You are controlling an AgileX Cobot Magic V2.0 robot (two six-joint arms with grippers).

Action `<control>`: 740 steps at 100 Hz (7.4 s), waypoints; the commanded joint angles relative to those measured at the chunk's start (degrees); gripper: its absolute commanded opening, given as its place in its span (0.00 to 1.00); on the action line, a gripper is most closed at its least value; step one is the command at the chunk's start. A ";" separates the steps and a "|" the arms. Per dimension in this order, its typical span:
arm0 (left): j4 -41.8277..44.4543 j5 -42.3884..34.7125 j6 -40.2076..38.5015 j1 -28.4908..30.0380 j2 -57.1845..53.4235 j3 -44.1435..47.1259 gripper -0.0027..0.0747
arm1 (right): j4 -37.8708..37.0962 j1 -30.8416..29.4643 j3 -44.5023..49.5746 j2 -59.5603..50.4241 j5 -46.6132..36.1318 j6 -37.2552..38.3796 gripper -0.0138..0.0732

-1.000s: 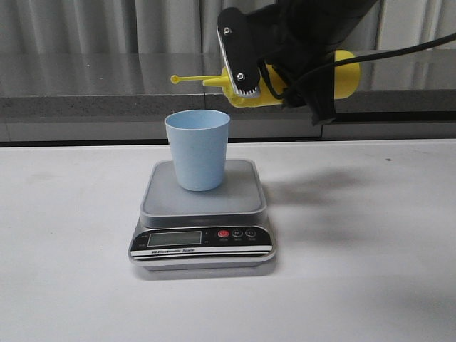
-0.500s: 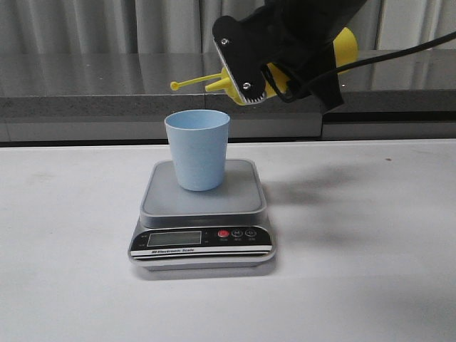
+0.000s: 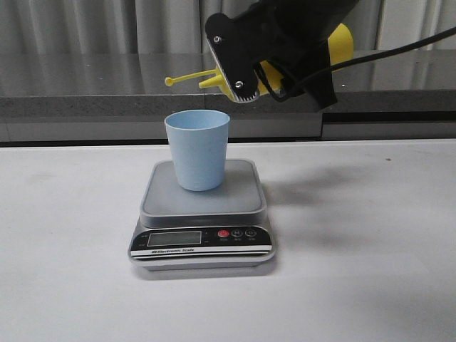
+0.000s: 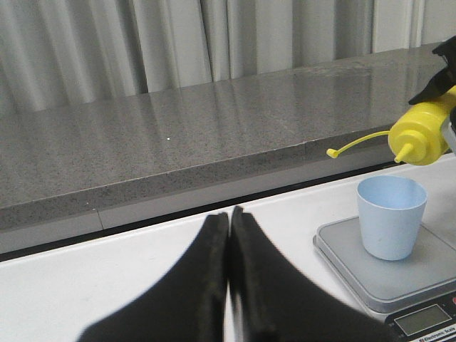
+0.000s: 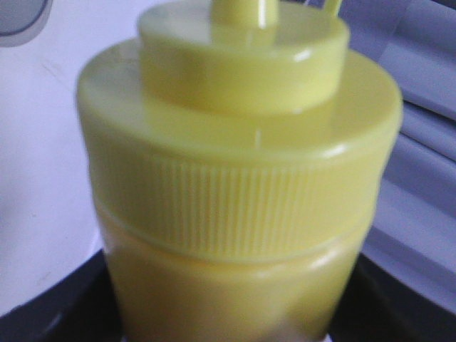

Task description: Pour seasoning into cup on scale with both arms

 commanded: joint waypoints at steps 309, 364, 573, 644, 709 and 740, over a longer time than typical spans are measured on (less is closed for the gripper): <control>0.00 -4.55 -0.18 0.14 0.57 -1.54 0.01 | 67.21 -21.54 37.22 2.37 -90.79 11.27 0.37; 0.00 -4.55 -0.18 0.14 0.57 -1.54 0.01 | 67.23 -21.59 37.87 2.37 -93.13 11.27 0.91; 0.00 -4.65 -0.18 0.14 0.57 -1.54 0.01 | 83.97 -23.94 58.50 -59.88 -53.28 11.17 0.91; 0.00 -4.65 -0.18 0.14 0.57 -1.54 0.01 | 83.28 -23.94 58.50 -91.87 -18.95 10.89 0.87; 0.00 -4.65 -0.18 0.14 0.57 -1.54 0.01 | 81.83 -23.94 58.50 -91.87 -20.62 10.89 0.08; 0.00 -4.65 -0.18 0.14 0.57 -1.54 0.01 | 81.83 -23.94 58.50 -91.87 -20.62 10.89 0.08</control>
